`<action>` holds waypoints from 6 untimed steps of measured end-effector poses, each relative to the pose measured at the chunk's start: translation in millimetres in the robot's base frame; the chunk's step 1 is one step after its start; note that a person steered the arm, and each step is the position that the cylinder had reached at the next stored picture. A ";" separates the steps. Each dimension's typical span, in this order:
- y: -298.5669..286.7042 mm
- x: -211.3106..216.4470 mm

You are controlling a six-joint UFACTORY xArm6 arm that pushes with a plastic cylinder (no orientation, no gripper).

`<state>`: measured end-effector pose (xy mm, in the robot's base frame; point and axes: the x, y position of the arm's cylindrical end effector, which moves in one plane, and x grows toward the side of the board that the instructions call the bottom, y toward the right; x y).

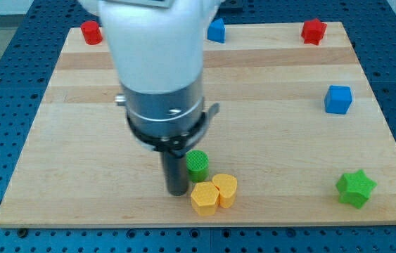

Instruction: Push the green circle into yellow blocks

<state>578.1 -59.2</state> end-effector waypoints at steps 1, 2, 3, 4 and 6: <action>-68.4 3.0; -73.3 -44.7; -46.9 -72.5; -14.1 -70.1; 32.7 -59.2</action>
